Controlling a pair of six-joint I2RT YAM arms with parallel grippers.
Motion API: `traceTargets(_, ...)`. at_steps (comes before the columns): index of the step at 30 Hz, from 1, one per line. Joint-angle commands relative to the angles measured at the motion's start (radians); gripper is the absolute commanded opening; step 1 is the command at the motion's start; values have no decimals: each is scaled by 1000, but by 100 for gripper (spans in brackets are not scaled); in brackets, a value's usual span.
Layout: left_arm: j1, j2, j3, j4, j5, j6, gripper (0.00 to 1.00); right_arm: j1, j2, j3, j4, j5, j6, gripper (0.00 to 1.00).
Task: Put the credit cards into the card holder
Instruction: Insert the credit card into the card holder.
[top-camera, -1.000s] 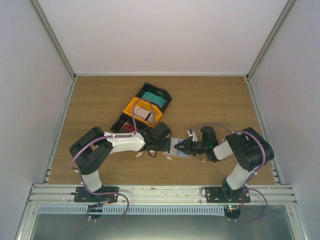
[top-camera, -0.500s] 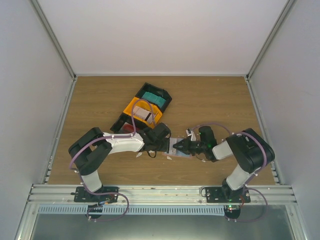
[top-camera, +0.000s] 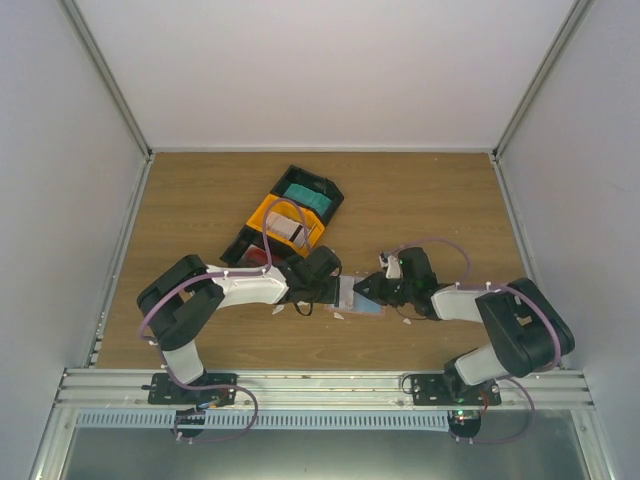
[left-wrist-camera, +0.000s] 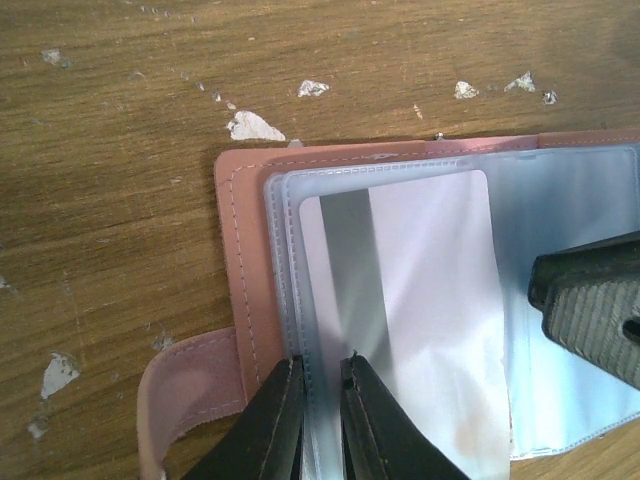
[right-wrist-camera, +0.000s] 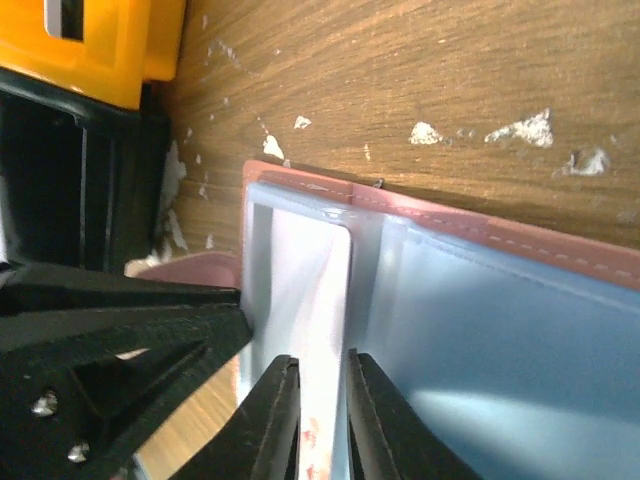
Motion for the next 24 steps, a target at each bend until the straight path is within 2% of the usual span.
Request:
traceTargets(1, -9, 20, -37, -46, 29, 0, 15, 9, -10, 37, -107, 63, -69, 10)
traceTargets(10, -9, 27, -34, -35, 46, 9, 15, 26, 92, 63, -51, -11, -86, 1)
traceTargets(15, -9, 11, -44, -6, 71, 13, 18, 32, 119, 65, -5, -66, -85, 0)
traceTargets(20, -9, -39, -37, -11, 57, 43, 23, 32, 23, 68, -116, 49, -109, 1)
traceTargets(24, -9, -108, -10, -47, 55, 76, 31, 31, -77, 87, -239, 194, -129, 4)
